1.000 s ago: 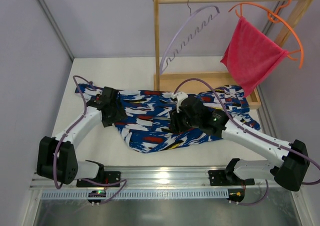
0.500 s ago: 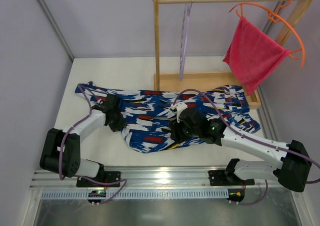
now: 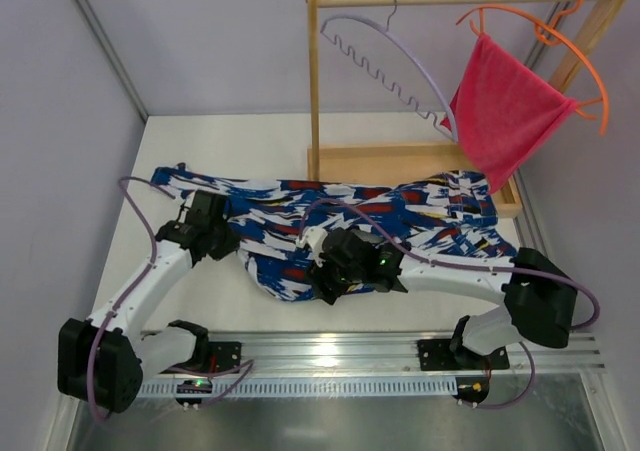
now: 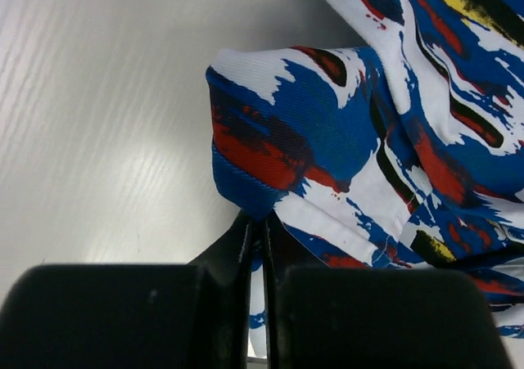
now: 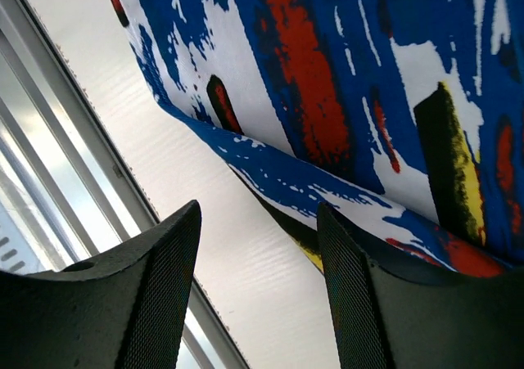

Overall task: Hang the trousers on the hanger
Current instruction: Fold the trousers

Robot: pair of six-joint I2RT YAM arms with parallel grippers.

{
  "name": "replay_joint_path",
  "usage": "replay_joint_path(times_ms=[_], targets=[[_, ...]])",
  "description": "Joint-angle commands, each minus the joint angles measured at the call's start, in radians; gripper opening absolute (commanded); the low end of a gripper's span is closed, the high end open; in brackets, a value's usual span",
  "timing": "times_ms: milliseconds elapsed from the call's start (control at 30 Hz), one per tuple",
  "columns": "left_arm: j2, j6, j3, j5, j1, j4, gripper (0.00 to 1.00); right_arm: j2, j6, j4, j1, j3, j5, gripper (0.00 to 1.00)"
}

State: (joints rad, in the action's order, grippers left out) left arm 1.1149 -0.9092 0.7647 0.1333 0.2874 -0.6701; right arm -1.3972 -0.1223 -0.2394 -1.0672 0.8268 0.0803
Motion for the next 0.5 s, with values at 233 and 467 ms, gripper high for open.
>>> replay_joint_path(times_ms=[233, 467], targets=[[0.023, 0.179, 0.067, 0.048, 0.065, -0.042, 0.63, -0.120, 0.139, 0.182, -0.042, 0.006, 0.067, 0.57], [0.209, 0.283, 0.142, 0.011, 0.256, 0.033, 0.62, -0.170, 0.191, 0.226, -0.043, 0.001, 0.116, 0.57]])
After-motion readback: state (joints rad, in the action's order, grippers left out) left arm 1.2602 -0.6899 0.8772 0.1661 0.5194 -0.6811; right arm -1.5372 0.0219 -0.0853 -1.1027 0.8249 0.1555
